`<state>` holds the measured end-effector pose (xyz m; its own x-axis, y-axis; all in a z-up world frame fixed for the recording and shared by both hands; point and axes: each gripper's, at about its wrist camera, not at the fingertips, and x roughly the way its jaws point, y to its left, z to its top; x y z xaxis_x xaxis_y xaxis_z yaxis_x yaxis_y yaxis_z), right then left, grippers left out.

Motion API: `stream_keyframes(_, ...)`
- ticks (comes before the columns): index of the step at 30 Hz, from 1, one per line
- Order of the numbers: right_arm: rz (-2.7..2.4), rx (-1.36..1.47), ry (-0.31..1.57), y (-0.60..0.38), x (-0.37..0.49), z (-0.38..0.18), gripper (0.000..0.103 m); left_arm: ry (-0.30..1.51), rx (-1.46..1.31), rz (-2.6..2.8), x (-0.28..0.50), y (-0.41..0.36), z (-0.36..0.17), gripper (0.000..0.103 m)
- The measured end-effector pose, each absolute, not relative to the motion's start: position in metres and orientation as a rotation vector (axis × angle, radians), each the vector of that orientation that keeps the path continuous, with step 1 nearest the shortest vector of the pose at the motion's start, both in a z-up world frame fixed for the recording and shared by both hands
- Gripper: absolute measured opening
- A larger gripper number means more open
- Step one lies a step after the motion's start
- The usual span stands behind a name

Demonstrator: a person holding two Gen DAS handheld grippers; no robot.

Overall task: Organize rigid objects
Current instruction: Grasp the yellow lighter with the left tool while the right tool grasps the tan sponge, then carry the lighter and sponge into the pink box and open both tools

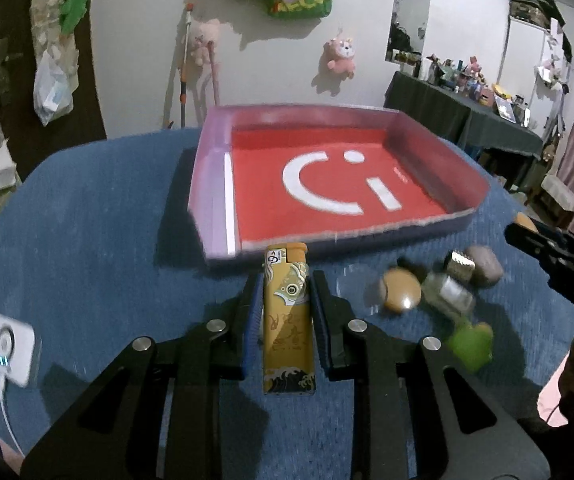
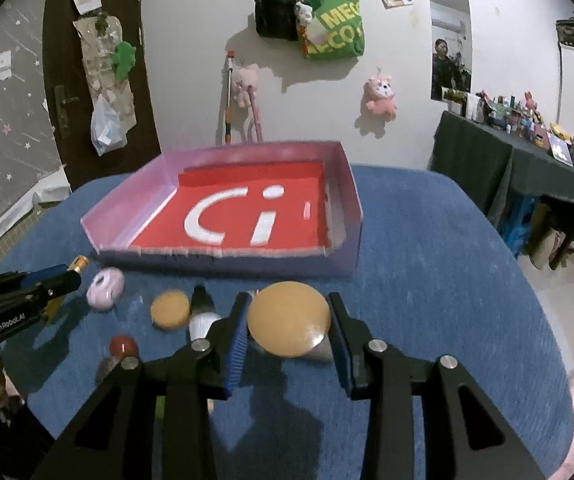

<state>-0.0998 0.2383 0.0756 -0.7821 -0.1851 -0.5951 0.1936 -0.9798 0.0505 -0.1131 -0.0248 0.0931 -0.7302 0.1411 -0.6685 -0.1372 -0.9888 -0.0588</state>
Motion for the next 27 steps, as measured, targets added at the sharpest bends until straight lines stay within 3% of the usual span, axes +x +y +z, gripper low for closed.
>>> stream_keyframes(10,-2.699,1.030,0.075,0.225,-0.195,0.085,0.040,0.103,-1.086,2.732,-0.187,-0.008,0.107,0.022)
stream_keyframes(27,-2.512,1.348,0.460,0.193,-0.256,0.048,0.040,0.315,-1.374,2.566,-0.251,0.012,0.056,0.022)
